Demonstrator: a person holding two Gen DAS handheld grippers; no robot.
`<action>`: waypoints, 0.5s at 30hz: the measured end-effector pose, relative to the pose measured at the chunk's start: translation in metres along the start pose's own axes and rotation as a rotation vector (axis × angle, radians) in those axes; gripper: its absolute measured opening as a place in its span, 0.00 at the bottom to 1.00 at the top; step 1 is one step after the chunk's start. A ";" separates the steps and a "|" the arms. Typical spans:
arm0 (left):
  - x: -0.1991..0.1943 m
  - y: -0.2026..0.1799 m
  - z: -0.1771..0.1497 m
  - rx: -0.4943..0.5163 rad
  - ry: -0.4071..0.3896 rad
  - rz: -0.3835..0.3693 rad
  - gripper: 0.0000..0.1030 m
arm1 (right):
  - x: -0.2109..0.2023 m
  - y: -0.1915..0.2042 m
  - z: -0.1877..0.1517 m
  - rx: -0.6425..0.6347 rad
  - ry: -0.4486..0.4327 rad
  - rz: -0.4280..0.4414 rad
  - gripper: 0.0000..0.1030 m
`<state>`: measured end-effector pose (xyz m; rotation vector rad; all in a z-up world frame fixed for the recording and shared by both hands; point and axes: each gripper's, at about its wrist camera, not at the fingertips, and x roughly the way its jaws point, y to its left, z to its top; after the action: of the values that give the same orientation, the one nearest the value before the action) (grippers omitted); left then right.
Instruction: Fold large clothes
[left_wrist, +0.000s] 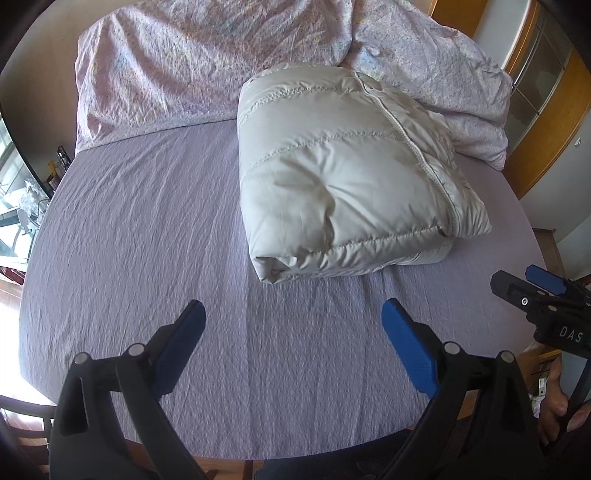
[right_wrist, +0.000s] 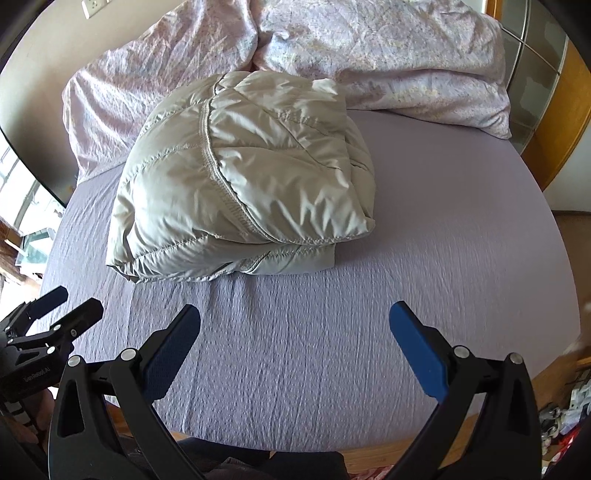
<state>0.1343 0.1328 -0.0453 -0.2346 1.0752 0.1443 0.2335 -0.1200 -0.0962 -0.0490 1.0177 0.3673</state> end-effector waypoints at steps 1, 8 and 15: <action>0.000 0.000 0.000 -0.001 -0.001 0.001 0.93 | 0.000 0.000 0.000 0.002 0.000 0.002 0.99; 0.000 0.000 -0.002 -0.001 0.005 -0.001 0.93 | 0.004 0.004 -0.003 -0.004 0.015 0.010 0.99; 0.001 -0.001 -0.003 0.002 0.006 0.000 0.93 | 0.005 0.005 -0.005 -0.002 0.021 0.011 0.99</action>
<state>0.1328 0.1310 -0.0474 -0.2336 1.0816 0.1428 0.2304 -0.1153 -0.1027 -0.0486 1.0387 0.3786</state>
